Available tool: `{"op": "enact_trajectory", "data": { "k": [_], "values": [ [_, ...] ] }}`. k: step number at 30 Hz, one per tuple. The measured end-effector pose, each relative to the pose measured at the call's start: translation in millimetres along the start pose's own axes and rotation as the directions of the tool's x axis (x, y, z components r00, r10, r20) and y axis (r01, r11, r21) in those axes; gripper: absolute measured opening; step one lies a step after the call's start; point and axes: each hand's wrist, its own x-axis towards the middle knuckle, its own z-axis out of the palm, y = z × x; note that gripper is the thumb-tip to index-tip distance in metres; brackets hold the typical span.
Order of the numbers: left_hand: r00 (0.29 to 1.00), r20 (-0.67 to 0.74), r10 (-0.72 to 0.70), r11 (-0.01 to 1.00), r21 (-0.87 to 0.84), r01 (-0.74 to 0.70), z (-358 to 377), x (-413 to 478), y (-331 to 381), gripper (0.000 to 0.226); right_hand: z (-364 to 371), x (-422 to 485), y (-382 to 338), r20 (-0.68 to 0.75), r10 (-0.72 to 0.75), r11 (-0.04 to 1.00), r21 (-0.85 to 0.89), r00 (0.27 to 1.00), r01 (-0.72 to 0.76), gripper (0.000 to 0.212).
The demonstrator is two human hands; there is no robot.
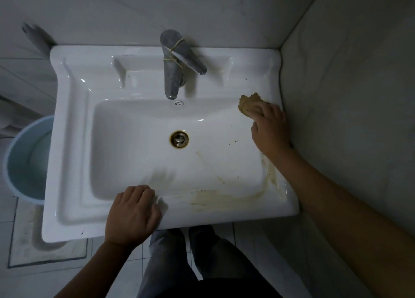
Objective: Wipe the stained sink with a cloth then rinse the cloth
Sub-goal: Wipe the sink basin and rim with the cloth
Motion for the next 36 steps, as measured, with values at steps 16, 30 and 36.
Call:
{"op": "enact_trajectory", "data": {
  "k": [16,30,36],
  "values": [
    [0.999,-0.033,0.017,1.000,-0.008,-0.017,-6,2,6,0.036,4,39,-7,0.005,0.131,0.988,-0.085,0.991,-0.130,0.039],
    [0.998,-0.050,0.026,1.000,0.017,-0.025,1,1,1,0.035,0,87,11,0.001,-0.108,0.987,-0.116,0.994,0.108,0.047],
    [1.000,-0.008,0.007,1.000,0.022,-0.007,2,1,0,0.036,-8,43,19,0.060,-0.129,0.981,-0.138,0.990,0.136,0.047]
  ]
}}
